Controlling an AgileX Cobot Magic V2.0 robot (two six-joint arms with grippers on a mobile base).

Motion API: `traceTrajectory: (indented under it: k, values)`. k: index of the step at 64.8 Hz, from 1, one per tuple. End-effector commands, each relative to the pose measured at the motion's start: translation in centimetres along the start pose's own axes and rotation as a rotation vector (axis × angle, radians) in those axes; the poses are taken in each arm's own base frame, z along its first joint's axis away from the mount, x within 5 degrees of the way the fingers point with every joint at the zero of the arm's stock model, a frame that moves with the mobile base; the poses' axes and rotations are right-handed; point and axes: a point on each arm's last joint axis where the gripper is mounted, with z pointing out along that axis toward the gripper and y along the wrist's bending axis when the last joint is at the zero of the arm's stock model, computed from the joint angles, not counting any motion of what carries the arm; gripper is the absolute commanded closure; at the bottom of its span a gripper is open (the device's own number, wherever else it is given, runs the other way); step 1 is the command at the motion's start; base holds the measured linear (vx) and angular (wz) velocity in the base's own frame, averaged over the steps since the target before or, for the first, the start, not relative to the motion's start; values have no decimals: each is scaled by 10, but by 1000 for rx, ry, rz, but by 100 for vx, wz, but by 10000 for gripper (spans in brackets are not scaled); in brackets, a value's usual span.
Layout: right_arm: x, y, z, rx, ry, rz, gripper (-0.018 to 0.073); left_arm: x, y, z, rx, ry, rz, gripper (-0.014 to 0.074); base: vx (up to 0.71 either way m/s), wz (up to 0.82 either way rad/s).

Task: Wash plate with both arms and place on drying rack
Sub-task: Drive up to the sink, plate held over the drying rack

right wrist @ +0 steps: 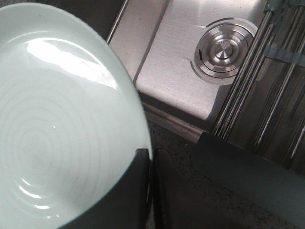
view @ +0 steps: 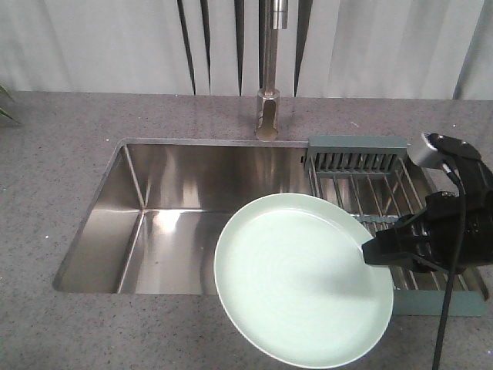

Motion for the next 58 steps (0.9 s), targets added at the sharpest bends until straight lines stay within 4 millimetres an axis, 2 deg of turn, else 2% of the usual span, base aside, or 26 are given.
traceTrajectory:
  k: [1, 58]
  values:
    - [-8, 8, -10, -23, -75, -9, 568, -16, -1, -3, 9, -111, -11, 603, 4, -7]
    - [-8, 8, -10, -23, -75, -9, 568, -16, -1, -3, 9, -111, -11, 603, 5, -4]
